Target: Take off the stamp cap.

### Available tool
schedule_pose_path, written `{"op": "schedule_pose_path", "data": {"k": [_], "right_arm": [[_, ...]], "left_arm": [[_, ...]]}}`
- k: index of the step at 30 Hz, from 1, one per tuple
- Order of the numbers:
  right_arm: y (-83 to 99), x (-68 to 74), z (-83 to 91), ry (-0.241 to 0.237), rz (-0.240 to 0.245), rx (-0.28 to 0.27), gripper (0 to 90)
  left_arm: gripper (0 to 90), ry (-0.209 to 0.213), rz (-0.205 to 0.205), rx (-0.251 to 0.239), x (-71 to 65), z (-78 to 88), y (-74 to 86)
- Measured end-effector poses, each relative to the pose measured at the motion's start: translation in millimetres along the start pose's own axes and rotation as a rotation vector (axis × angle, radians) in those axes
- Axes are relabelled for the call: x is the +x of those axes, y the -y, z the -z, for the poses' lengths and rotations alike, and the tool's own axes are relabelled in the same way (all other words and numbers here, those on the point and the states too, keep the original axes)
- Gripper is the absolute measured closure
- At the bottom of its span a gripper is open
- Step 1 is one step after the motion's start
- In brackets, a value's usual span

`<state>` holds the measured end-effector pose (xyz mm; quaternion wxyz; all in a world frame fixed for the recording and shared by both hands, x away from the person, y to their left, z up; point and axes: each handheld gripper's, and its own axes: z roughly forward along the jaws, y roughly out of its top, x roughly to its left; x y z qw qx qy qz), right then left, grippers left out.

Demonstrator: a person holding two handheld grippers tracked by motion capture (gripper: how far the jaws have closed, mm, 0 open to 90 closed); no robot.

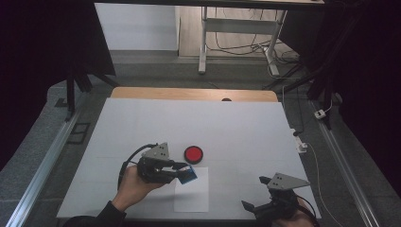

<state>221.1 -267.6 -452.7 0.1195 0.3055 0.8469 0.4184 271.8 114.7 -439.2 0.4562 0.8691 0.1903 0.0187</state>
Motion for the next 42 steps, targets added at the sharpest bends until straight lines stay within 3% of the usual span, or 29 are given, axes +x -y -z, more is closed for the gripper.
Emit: {"op": "schedule_pose_path", "data": {"k": [10,12,24,31,37,42], "right_arm": [[-7.3,6.7,-12.5,-0.063,0.056,-0.023,0.0],[-9.1,7.2,-18.4,-0.103,0.055,-0.031,0.0],[-19.2,10.1,-37.1,-0.182,0.072,-0.044,0.0],[-24.0,12.1,-46.4,-0.195,0.093,-0.035,0.0],[-29.2,12.8,-55.2,-0.239,0.083,-0.007,0.0],[-33.1,12.2,-64.1,-0.216,0.111,0.012,0.0]], "left_arm": [[70.4,0.003,-0.007,-0.003,0.1,0.0,0.0],[70.4,0.004,-0.01,-0.002,0.0,-0.1,-0.1],[70.4,0.008,-0.019,-0.004,0.1,0.8,-0.7],[70.4,0.016,-0.017,-0.012,1.0,1.3,-0.8],[70.4,0.024,-0.028,-0.005,1.0,0.9,-0.9],[70.4,0.024,-0.034,-0.001,0.9,1.0,-0.9]]}}
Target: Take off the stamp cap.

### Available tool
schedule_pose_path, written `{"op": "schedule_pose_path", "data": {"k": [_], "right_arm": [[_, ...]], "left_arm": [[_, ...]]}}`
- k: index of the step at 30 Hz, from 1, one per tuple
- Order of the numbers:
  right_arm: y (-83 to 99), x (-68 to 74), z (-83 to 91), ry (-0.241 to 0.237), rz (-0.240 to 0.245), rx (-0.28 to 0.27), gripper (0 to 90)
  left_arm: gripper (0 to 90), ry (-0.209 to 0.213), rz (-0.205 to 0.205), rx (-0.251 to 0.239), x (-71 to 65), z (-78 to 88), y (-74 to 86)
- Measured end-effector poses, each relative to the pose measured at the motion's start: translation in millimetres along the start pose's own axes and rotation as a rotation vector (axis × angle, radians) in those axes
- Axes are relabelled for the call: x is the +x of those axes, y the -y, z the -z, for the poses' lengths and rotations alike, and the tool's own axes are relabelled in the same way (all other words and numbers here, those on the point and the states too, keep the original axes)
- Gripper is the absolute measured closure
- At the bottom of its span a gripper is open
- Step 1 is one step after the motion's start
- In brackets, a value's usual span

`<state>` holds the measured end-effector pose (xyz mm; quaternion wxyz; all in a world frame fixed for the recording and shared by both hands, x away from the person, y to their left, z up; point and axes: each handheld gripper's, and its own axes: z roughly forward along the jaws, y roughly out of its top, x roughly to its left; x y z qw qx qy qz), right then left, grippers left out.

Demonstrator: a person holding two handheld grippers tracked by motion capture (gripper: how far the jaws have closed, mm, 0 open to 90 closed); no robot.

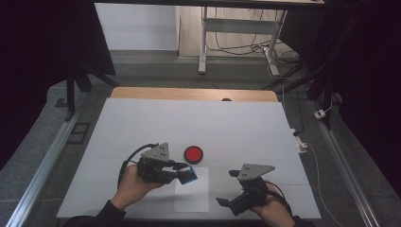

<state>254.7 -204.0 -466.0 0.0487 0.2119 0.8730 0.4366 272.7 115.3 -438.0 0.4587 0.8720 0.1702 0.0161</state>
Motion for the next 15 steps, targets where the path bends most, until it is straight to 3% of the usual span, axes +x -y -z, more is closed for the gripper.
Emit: {"op": "schedule_pose_path", "data": {"k": [15], "right_arm": [[-11.7,-3.3,-23.9,-0.052,0.022,-0.006,0.0]], "left_arm": [[70.4,0.019,-0.018,-0.004,-0.3,0.3,-0.7]]}}
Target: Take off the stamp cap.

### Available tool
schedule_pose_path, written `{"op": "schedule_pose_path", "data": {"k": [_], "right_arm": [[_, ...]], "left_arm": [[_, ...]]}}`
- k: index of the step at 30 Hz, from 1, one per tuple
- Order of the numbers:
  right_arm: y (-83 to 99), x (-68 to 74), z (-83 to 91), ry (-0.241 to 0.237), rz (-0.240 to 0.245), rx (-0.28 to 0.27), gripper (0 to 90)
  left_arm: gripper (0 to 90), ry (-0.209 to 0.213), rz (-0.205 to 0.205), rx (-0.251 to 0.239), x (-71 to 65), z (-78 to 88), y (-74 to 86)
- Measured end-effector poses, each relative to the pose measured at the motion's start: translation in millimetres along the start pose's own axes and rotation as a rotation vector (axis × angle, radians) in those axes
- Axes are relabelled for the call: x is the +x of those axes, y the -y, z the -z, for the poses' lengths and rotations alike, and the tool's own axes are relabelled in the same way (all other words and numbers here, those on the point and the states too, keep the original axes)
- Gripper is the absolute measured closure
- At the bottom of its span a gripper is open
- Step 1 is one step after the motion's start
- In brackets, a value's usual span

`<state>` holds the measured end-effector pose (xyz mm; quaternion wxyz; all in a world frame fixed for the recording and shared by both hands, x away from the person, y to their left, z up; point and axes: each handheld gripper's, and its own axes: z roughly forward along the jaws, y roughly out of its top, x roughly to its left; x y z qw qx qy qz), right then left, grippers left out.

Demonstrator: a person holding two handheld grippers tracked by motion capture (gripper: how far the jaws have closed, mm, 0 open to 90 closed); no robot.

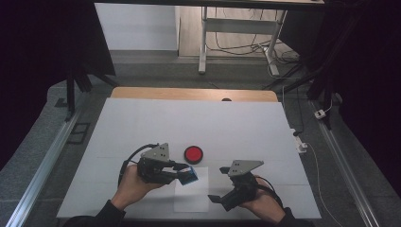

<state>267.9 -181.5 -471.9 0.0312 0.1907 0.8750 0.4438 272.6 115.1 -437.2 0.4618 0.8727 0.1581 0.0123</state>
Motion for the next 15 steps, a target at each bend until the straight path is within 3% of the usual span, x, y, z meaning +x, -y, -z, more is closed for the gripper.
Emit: {"op": "schedule_pose_path", "data": {"k": [15], "right_arm": [[-13.7,1.9,-23.3,-0.076,0.059,0.016,0.0]], "left_arm": [[70.5,0.031,-0.038,-0.013,-1.4,-1.1,-1.0]]}}
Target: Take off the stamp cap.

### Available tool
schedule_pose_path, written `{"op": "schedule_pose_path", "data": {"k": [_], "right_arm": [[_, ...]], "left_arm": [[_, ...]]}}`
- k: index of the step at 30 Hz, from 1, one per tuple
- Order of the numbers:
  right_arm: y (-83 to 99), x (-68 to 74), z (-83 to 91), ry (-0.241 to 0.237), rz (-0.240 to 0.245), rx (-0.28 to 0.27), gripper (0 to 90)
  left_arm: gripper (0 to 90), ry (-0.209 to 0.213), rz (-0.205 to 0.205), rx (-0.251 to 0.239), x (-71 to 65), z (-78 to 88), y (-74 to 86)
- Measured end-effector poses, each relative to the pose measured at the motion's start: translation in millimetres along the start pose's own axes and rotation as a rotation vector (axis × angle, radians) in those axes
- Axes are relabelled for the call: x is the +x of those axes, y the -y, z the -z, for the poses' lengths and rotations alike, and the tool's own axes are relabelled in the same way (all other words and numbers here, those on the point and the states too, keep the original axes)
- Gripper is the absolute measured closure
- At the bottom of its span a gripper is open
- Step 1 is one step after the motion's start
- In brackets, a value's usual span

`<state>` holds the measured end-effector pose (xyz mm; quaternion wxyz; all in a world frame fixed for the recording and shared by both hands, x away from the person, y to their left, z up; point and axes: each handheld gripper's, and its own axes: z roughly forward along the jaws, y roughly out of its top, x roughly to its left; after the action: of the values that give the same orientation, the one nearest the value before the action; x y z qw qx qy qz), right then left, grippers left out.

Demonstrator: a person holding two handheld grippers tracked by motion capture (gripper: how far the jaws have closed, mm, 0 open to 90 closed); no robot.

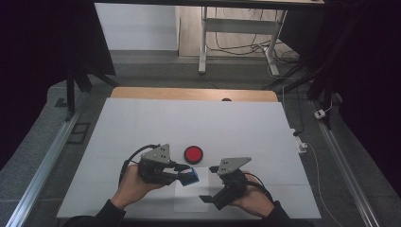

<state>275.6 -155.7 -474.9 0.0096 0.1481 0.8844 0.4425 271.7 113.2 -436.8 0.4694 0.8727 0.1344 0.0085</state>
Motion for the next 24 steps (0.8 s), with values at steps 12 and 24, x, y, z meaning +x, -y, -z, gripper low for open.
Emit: {"op": "schedule_pose_path", "data": {"k": [12,24], "right_arm": [[-8.9,0.2,-18.6,-0.061,0.03,0.001,6.3],[-11.3,-3.1,-21.7,-0.117,0.05,-0.015,34.2]], "left_arm": [[70.5,0.033,-0.074,-0.022,-2.6,-0.3,-1.0],[70.6,0.058,-0.127,-0.051,-3.3,0.4,0.2]]}}
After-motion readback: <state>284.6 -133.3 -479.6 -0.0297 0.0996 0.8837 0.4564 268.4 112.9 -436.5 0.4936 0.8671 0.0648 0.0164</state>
